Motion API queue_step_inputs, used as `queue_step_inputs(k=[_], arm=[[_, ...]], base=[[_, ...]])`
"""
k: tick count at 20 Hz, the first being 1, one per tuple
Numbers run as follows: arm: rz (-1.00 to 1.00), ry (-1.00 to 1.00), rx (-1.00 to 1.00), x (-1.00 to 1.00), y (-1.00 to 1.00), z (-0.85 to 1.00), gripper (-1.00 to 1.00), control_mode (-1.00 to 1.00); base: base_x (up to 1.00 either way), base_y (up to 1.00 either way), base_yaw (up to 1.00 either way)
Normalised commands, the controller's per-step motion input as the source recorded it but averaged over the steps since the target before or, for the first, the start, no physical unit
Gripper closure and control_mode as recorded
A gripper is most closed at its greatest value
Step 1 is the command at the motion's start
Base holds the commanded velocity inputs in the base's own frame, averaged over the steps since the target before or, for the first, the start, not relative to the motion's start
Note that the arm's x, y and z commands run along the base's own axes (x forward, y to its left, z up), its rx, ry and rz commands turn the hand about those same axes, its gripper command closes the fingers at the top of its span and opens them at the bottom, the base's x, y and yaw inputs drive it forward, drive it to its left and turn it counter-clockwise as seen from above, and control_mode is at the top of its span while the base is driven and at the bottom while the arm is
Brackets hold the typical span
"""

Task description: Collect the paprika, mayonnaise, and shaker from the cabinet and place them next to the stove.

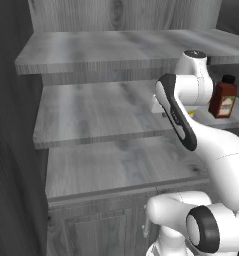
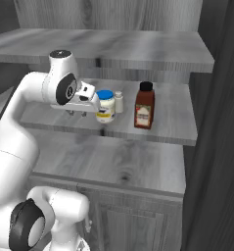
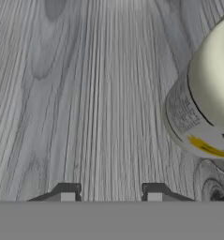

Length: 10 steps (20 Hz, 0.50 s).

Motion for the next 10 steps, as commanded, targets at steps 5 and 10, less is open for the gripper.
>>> queue_step_inputs(k=[5,10], arm=[[0.00,-0.04,0.01,-0.11,-0.01,0.00,-1.00,-1.00],[0.00,-0.01,0.03,-0.04,-0.14,-0.03,-1.00,-1.00]], base=[[0.00,0.00,0.00],[0.00,0.00,0.00]])
